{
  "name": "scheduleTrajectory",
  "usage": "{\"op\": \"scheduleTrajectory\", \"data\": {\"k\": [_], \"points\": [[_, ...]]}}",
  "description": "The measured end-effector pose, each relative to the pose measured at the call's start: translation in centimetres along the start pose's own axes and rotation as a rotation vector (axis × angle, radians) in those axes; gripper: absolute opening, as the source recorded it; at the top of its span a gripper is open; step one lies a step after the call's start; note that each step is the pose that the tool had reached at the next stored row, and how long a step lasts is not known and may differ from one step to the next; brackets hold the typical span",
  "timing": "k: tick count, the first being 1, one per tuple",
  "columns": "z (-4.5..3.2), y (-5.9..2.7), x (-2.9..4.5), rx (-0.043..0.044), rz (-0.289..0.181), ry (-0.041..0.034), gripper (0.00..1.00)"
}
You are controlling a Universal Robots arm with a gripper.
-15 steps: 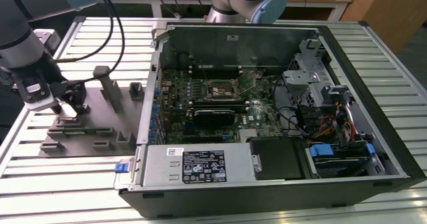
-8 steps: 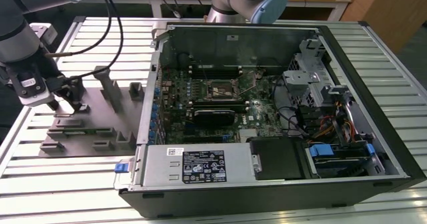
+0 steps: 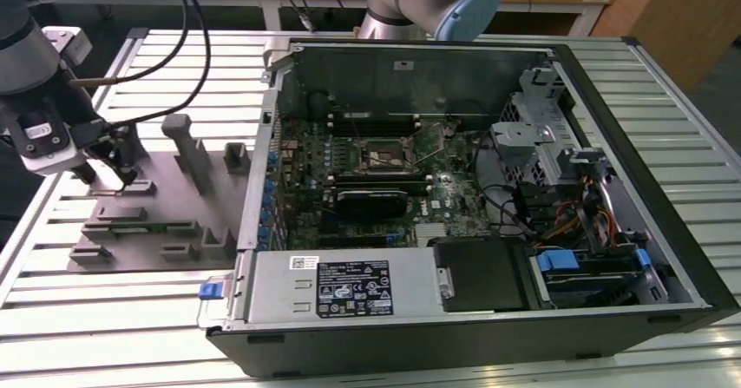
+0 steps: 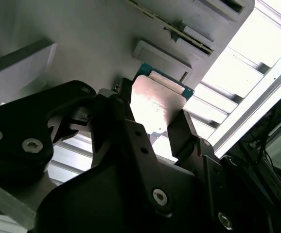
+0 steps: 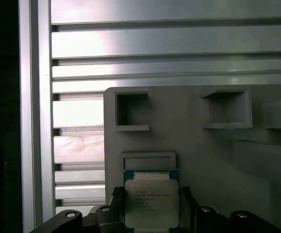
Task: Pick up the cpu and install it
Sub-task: 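Pick up the cpu and move it towards the insertion slot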
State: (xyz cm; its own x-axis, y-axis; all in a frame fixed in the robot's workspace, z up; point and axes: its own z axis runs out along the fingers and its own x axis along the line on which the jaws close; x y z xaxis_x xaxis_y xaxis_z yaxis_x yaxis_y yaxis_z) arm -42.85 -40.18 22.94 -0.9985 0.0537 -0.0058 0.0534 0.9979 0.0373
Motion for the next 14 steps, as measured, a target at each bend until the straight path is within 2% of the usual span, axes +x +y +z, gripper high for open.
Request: {"op": "scheduleTrajectory", "data": {"k": [14], "points": [[-2.80, 0.10, -0.02, -0.0001, 0.000, -0.0014, 0.54]]}}
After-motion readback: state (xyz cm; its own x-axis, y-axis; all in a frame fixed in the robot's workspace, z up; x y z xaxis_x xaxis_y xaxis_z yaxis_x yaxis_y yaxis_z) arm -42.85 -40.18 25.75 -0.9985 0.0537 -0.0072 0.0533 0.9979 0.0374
